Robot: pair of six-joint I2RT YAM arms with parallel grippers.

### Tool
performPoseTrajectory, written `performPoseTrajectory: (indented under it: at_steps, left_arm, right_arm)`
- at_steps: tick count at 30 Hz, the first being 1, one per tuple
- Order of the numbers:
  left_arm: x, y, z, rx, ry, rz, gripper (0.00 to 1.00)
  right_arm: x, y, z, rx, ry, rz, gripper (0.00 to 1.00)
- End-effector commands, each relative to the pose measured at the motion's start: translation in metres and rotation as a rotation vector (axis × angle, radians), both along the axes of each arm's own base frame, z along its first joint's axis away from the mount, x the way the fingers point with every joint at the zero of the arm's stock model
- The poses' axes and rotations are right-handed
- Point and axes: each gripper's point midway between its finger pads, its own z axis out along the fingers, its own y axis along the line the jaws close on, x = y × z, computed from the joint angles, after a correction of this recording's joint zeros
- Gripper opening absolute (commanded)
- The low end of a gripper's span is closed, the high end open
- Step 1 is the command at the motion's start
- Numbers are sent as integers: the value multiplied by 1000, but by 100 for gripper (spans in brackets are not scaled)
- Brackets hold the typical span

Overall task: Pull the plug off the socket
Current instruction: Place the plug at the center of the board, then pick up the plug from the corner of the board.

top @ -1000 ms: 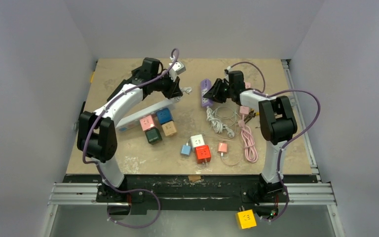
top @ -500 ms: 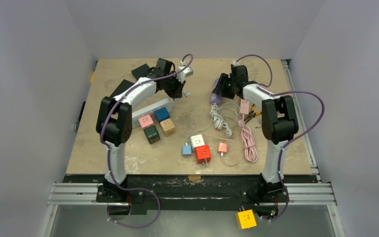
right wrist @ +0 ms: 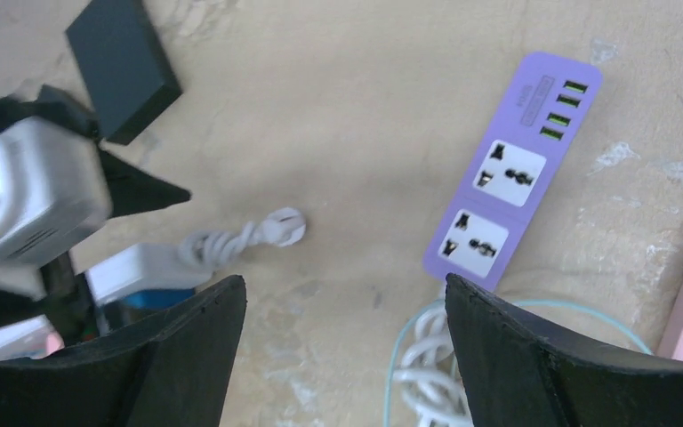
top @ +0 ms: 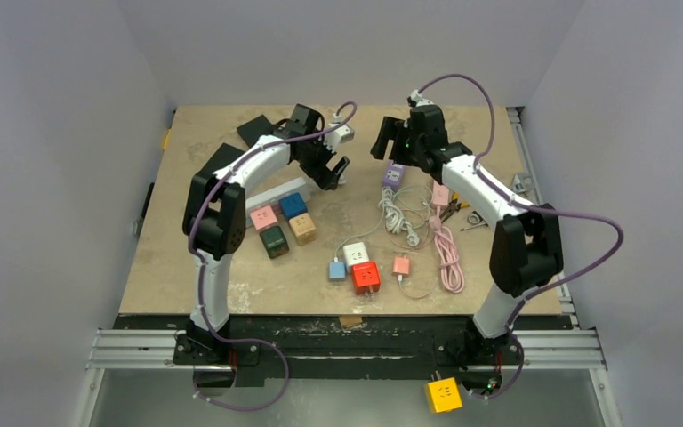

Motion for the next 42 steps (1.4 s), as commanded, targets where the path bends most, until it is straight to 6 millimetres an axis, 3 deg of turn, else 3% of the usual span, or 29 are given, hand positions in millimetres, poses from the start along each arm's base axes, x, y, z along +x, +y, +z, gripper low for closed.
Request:
performPoseTrajectory:
  at_steps: [1,5,9,11,17,21,28,38,42]
  left_arm:
    - [-16,3,58,-59,-19,4,100]
    - [-45,17,92,-79,-9,8,100]
    - [-85,31,118,-106,12,-16,100]
    - [-105,38,122,-106,41,-39,100]
    - [-160,54,119,-87,164,-67,100]
    - [-186,61,121,-95,187,-80,100]
    - [-215,81,123,-49,155,-90,100]
    - [-244,98,124,-21,148,-95,100]
    - [-246,97,126,-35,131,-100,100]
  right_arm:
    - [-28,-4,15,-51,-33,-12,81]
    - [-63,5,18,-91,-25,26,82]
    - [-119,23,12,-143,-5,99,84]
    - [-150,32,4,-146,6,136,98]
    - [-240,53,-29,-217,43,198,99]
    - [-275,57,-47,-265,62,214,99]
    - [-292,63,-77,-372,90,242,99]
    - [-286,73,-112,-438,102,239,99]
    - [-286,76,-117,-407,85,243,86]
